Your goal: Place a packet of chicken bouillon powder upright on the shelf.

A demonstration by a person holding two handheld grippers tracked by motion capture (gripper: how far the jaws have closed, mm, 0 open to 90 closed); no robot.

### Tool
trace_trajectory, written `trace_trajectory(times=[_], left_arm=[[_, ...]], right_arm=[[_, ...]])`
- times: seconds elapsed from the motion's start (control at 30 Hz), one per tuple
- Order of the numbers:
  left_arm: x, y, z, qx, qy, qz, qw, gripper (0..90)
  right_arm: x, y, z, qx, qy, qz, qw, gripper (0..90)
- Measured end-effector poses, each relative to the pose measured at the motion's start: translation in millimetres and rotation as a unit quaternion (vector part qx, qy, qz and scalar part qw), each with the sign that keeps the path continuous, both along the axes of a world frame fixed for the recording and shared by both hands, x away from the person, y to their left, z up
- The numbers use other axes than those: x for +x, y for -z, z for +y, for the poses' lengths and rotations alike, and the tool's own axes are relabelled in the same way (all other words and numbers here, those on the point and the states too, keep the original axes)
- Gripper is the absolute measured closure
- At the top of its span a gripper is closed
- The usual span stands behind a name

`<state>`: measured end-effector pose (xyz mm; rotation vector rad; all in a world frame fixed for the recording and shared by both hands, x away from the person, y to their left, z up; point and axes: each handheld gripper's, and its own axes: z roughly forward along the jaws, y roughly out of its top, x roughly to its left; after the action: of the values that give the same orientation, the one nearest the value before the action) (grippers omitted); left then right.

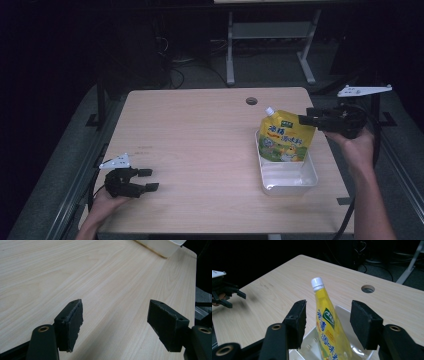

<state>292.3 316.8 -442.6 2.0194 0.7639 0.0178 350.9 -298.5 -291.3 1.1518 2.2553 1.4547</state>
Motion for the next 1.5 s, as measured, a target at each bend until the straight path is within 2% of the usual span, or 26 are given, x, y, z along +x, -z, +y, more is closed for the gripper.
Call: trace_trajectory(times=[0.33,0.63,1.07,1.5], left_arm=[[-0.7,-0.6,0.5,-0.002,-0.002,-0.001,1.0000,26.9],[-1.8,-1.6,1.7,0.001,-0.003,-0.004,1.0000,26.3],[-4.8,-1.6,-3.9,0.024,0.001,-0.011,0.9997,25.1],[-7.8,-1.8,-7.0,0.027,0.006,-0.017,0.9995,24.2]], right_arm=[[-10.3,-11.5,18.9,-0.003,-0.024,-0.016,0.9996,40.5],[-22.4,-12.9,38.2,-0.013,-0.041,-0.016,0.9989,34.4],[-43.0,2.3,69.5,-0.016,-0.062,-0.010,0.9979,28.8],[-53.2,28.9,104.5,-0.019,-0.069,0.002,0.9974,24.8]])
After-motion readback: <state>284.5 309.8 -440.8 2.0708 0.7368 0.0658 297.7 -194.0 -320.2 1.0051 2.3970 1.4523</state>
